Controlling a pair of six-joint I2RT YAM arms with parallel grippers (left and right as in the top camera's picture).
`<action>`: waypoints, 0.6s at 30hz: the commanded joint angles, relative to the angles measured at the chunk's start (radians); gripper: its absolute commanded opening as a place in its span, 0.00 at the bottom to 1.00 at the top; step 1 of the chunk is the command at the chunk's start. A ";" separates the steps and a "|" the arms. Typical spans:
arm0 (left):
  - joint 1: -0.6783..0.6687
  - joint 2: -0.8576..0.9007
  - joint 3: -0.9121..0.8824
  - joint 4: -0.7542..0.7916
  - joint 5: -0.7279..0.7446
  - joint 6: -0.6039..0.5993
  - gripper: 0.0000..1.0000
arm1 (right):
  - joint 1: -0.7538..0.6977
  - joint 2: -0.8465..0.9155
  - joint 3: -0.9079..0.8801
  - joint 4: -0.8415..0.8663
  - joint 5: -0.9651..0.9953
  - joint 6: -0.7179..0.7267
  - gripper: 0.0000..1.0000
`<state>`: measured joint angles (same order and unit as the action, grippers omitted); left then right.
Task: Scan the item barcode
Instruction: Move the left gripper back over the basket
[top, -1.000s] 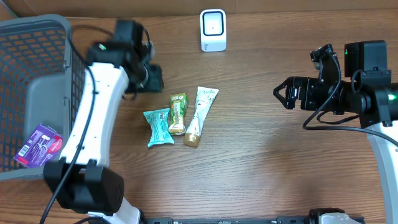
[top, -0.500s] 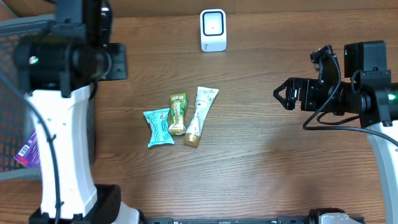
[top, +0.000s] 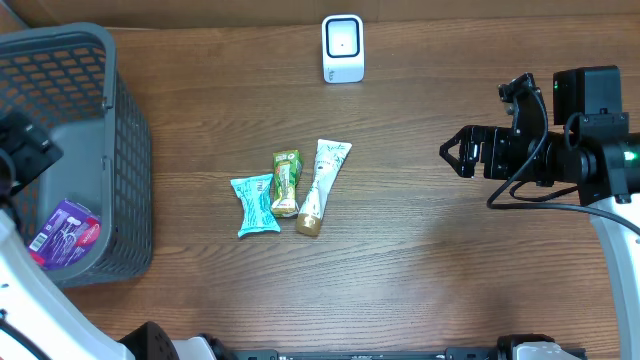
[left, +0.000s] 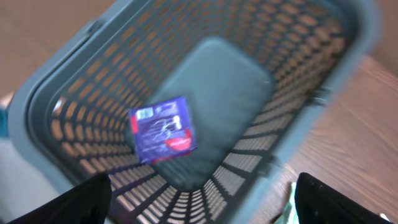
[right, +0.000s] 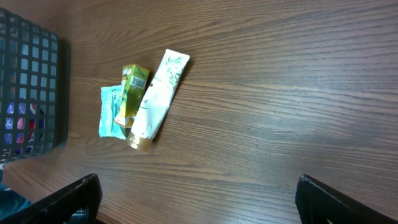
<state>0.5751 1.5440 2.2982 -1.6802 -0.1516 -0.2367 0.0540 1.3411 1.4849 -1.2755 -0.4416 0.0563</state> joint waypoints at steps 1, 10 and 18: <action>0.072 0.033 -0.106 0.006 0.050 -0.051 0.86 | 0.005 -0.003 0.011 0.005 -0.007 -0.002 1.00; 0.120 0.077 -0.464 0.205 0.068 -0.060 0.86 | 0.005 -0.003 0.011 0.005 -0.007 -0.001 1.00; 0.120 0.104 -0.715 0.424 0.067 -0.067 0.86 | 0.005 -0.003 0.011 0.002 -0.005 -0.001 1.00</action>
<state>0.6937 1.6348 1.6428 -1.2900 -0.0925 -0.2882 0.0540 1.3411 1.4849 -1.2762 -0.4412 0.0559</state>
